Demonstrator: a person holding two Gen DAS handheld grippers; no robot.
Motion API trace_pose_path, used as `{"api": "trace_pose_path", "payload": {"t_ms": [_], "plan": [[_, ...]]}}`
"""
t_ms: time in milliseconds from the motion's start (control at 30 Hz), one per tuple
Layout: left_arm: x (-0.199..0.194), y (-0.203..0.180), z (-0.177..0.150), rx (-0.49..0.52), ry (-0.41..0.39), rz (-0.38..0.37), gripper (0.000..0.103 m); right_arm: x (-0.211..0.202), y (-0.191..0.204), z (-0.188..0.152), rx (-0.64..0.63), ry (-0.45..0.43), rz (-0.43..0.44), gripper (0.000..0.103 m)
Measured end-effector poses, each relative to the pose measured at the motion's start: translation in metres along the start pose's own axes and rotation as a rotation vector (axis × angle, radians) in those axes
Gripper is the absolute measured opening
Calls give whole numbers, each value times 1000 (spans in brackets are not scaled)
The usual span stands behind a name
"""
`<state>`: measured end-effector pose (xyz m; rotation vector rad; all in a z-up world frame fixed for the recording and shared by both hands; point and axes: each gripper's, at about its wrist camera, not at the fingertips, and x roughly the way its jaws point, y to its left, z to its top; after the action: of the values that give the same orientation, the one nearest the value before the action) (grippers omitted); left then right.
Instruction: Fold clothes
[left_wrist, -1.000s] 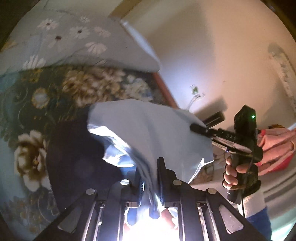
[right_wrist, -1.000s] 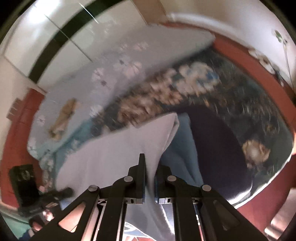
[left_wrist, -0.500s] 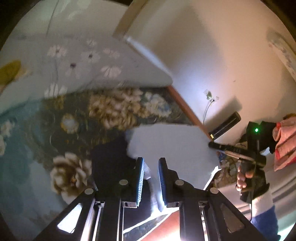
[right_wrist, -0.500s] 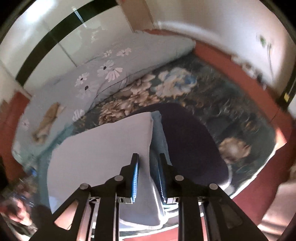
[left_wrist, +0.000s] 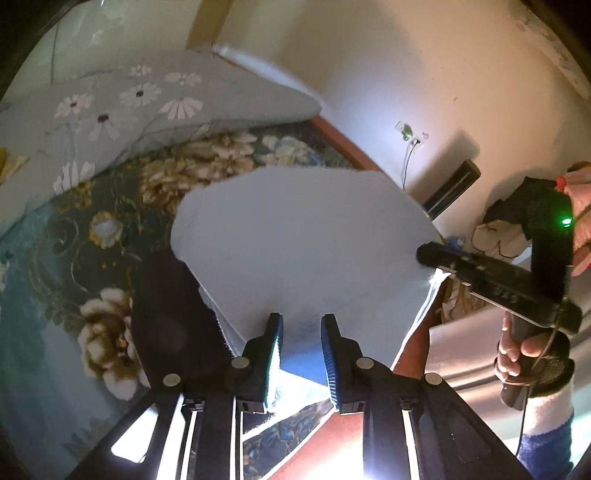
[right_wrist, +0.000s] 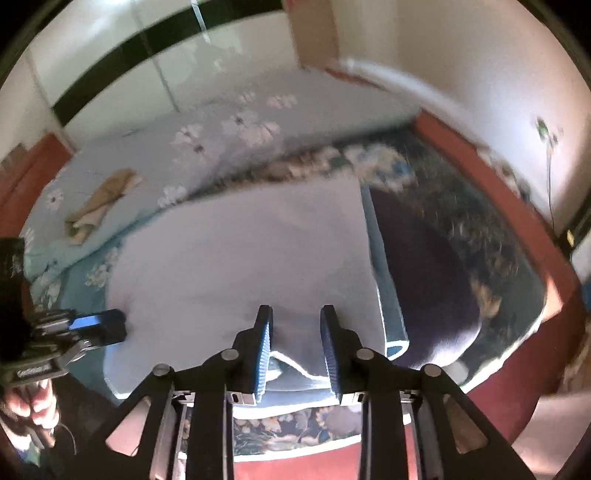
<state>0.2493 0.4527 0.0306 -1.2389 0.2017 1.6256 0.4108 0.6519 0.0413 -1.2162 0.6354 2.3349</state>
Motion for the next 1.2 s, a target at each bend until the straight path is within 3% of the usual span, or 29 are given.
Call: {"api": "trace_pose_path", "payload": {"t_ms": [100, 267, 400, 467, 633, 867, 933, 1000, 1200], "plan": [[7, 4, -5, -5, 29, -3, 24, 10, -5, -6, 41, 4, 20, 27], [-5, 2, -7, 9, 5, 5, 25, -6, -4, -7, 61, -27, 5, 27], [-24, -1, -18, 56, -45, 33, 43, -43, 12, -34, 76, -151, -4, 28], [-34, -1, -28, 77, -72, 52, 46, -50, 21, -58, 100, -191, 10, 39], [-44, 5, -62, 69, -82, 100, 56, -28, 52, -102, 73, -113, -53, 40], [-49, 11, -103, 52, -59, 138, 65, -8, 87, -140, 101, -45, -42, 45], [-51, 13, -113, 52, -60, 155, 70, -5, 99, -147, 89, -34, -46, 50], [-52, 15, -122, 51, -51, 164, 72, -6, 110, -159, 65, -32, -64, 63], [-61, 19, -139, 17, -45, 142, 83, -8, 126, -165, 82, -29, -71, 71]]}}
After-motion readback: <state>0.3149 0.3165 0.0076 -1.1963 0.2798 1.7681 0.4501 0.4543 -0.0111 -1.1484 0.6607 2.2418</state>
